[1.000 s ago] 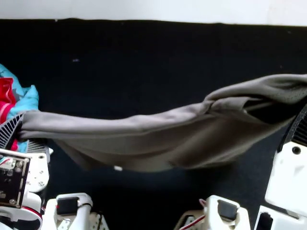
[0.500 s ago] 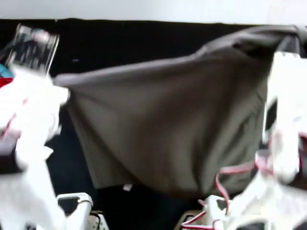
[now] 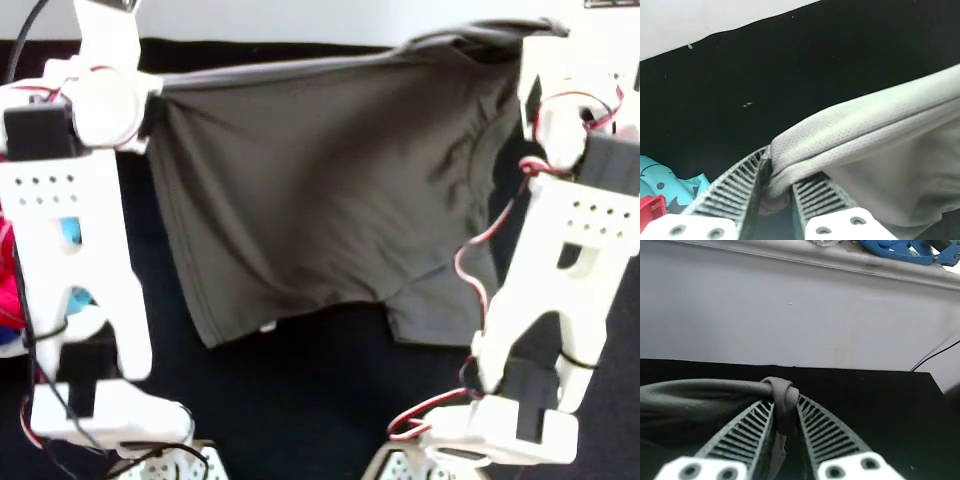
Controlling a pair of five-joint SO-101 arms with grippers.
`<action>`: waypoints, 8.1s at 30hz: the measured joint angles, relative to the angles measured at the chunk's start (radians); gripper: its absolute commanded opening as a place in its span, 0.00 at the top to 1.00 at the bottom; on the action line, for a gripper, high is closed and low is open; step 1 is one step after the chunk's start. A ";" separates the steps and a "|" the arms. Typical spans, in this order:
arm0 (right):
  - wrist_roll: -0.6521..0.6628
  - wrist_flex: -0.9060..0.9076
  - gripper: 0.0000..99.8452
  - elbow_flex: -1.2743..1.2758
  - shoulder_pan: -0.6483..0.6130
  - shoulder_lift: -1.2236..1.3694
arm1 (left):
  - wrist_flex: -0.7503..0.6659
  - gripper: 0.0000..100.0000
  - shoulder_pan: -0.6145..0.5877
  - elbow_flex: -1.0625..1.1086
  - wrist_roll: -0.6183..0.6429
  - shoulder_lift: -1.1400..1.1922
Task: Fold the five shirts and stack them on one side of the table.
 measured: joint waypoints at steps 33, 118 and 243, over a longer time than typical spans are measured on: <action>0.000 0.035 0.99 0.064 -0.037 0.282 | 0.261 0.99 0.026 -0.095 0.000 0.451; 0.000 0.631 0.99 0.040 -0.009 0.385 | 0.261 0.99 0.020 0.569 -0.094 0.089; 0.061 0.439 0.98 -0.611 -0.058 1.181 | 0.025 0.99 -0.017 0.084 -0.086 0.786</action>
